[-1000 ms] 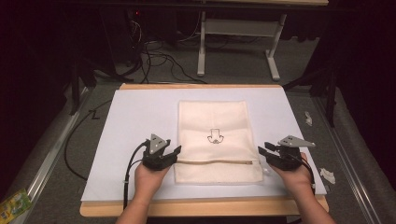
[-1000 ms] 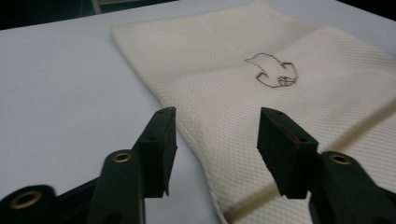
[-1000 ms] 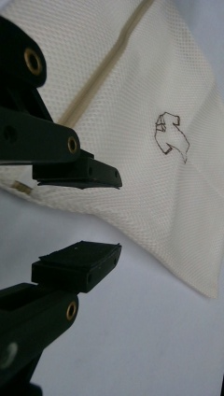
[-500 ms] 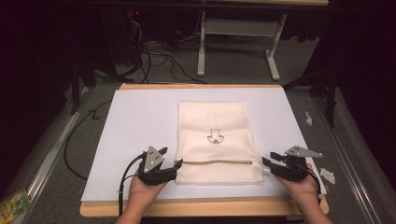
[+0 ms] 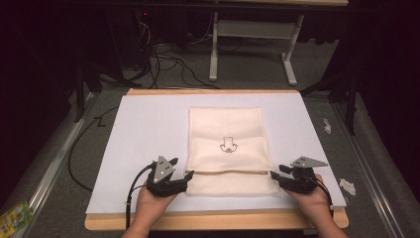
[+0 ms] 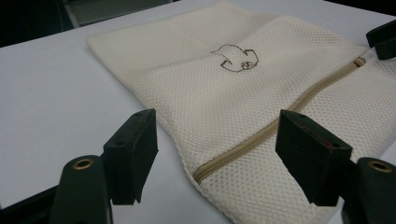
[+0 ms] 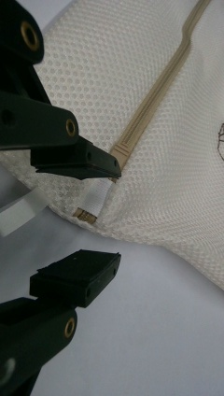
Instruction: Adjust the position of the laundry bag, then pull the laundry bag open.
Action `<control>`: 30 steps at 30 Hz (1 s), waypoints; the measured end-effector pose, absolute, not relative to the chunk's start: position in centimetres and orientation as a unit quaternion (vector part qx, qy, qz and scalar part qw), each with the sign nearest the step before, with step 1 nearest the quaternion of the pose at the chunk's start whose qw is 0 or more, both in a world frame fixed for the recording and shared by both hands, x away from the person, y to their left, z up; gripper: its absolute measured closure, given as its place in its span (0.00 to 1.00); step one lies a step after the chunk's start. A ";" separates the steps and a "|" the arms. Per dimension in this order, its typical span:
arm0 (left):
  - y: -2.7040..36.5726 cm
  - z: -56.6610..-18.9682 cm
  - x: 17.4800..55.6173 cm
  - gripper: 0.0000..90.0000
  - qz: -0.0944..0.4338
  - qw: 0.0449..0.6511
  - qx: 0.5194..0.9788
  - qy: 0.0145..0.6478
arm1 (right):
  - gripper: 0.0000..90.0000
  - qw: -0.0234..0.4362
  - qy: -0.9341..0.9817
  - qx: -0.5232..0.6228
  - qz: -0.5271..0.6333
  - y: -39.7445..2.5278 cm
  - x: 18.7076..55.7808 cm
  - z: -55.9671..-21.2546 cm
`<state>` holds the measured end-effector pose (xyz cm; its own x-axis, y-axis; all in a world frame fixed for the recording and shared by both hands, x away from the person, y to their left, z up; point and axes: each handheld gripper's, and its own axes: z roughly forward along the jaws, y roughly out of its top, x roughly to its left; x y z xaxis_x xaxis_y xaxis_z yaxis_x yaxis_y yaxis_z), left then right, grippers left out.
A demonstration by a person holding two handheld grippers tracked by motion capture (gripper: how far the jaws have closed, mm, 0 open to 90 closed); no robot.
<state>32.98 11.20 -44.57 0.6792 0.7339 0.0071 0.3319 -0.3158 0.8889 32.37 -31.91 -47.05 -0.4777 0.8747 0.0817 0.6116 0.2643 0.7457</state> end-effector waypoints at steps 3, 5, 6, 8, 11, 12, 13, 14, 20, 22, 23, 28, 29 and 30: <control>11.2 -44.5 33.0 0.34 0.213 0.475 0.783 0.340 | 0.60 0.175 0.780 0.478 0.364 -31.8 32.6 -47.5; 11.2 -44.6 33.1 0.34 0.213 0.475 0.783 0.341 | 0.60 0.171 0.778 0.480 0.367 -31.8 32.7 -47.6; 11.2 -44.6 33.1 0.34 0.213 0.475 0.783 0.341 | 0.60 0.170 0.779 0.480 0.366 -31.9 32.7 -47.6; 11.1 -44.6 33.1 0.34 0.212 0.476 0.783 0.341 | 0.61 0.168 0.783 0.475 0.365 -31.8 32.6 -47.8; 11.0 -44.6 33.1 0.34 0.212 0.475 0.784 0.338 | 0.62 0.171 0.785 0.472 0.364 -31.7 32.6 -47.8; 11.0 -44.6 33.1 0.34 0.211 0.475 0.785 0.338 | 0.63 0.172 0.787 0.469 0.363 -31.7 32.6 -47.8; 11.0 -44.6 33.1 0.34 0.211 0.475 0.785 0.338 | 0.64 0.174 0.787 0.468 0.363 -31.6 32.6 -47.9; 11.0 -44.6 33.1 0.34 0.211 0.475 0.785 0.338 | 0.68 0.177 0.789 0.466 0.360 -31.5 32.5 -47.9; 11.1 -44.6 32.9 0.34 0.212 0.476 0.783 0.338 | 0.76 0.175 0.793 0.462 0.357 -31.4 32.5 -47.8; 11.0 -44.6 33.0 0.34 0.211 0.477 0.784 0.338 | 0.81 0.176 0.791 0.464 0.357 -31.4 32.4 -47.8; 11.0 -44.6 33.0 0.34 0.210 0.475 0.785 0.337 | 0.83 0.177 0.791 0.464 0.356 -31.4 32.4 -47.8; 10.6 -44.7 33.0 0.34 0.209 0.473 0.788 0.333 | 0.91 0.171 0.790 0.466 0.360 -31.4 32.4 -47.8; 10.6 -44.7 33.0 0.34 0.208 0.473 0.789 0.332 | 0.92 0.169 0.789 0.466 0.362 -31.5 32.4 -47.8; 10.6 -44.8 33.0 0.34 0.208 0.473 0.789 0.331 | 0.93 0.167 0.789 0.468 0.362 -31.5 32.3 -47.8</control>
